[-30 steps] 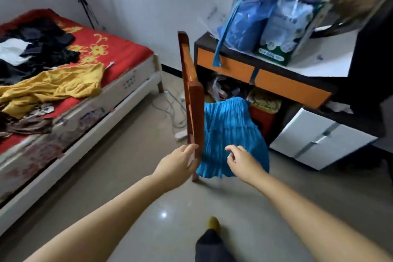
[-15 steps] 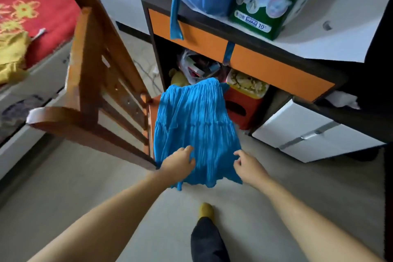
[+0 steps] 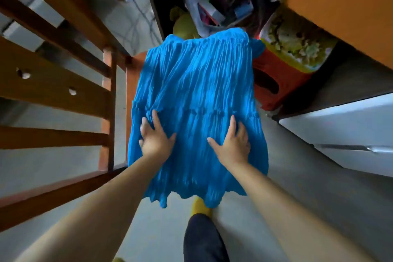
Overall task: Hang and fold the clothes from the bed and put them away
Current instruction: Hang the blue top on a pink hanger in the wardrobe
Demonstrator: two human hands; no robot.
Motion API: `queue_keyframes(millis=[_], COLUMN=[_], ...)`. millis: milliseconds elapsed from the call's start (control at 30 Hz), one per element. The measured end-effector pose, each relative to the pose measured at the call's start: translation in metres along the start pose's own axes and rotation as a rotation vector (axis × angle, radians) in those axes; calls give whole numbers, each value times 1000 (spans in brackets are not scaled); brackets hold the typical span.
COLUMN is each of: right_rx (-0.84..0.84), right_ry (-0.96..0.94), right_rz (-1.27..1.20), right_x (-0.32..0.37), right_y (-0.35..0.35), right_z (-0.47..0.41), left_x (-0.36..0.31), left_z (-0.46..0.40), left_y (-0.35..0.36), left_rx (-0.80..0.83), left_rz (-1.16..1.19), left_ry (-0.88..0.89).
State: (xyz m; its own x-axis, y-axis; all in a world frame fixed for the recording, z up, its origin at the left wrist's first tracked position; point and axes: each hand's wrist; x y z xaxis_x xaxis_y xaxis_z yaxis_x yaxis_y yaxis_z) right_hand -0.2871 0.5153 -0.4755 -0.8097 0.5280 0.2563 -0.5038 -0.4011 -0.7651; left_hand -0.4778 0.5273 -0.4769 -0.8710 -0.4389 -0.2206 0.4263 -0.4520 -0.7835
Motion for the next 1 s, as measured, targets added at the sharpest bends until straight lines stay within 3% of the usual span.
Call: queue_keyframes(millis=[67, 133, 300, 400, 533, 600, 733, 867, 1000], right_rx=[-82, -144, -17, -45, -144, -101, -150, -277, -284], right_ry=[-4, -25, 55, 136, 43, 35, 36, 173, 32], right_rz=[120, 135, -234, -403, -540, -639, -818, -1162, -1351], right_x=[2, 2, 12, 19, 36, 51, 68, 57, 67], right_y=[14, 16, -13, -39, -72, -87, -119, -162, -199], right_z=[-3, -7, -11, 8, 59, 87, 147, 191, 233], left_x=[2, 0, -8, -15, -22, -21, 0, 39, 48], left_z=[-7, -9, 7, 25, 73, 104, 175, 250, 302], left_y=[9, 10, -13, -39, -88, -114, -164, -183, -184], left_rx=[-73, -97, -124, -108, -137, -103, -59, 31, 80], left_rz=[-58, 28, 439, 704, 897, 965, 950, 901, 726], left_ry=[39, 77, 17, -24, 36, 77, 199, 316, 479])
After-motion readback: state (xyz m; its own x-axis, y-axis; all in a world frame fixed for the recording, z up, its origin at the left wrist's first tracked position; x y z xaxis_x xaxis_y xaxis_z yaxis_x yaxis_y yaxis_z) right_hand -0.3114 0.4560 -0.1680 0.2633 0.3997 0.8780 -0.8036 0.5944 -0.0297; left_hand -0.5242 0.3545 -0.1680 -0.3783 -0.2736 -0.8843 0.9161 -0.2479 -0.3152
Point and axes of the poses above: each hand's wrist, its own z-axis away from the middle knuckle, its own y-axis out of the palm, x = y × z, and after that the axes turned 7 degrees about y, right-handed
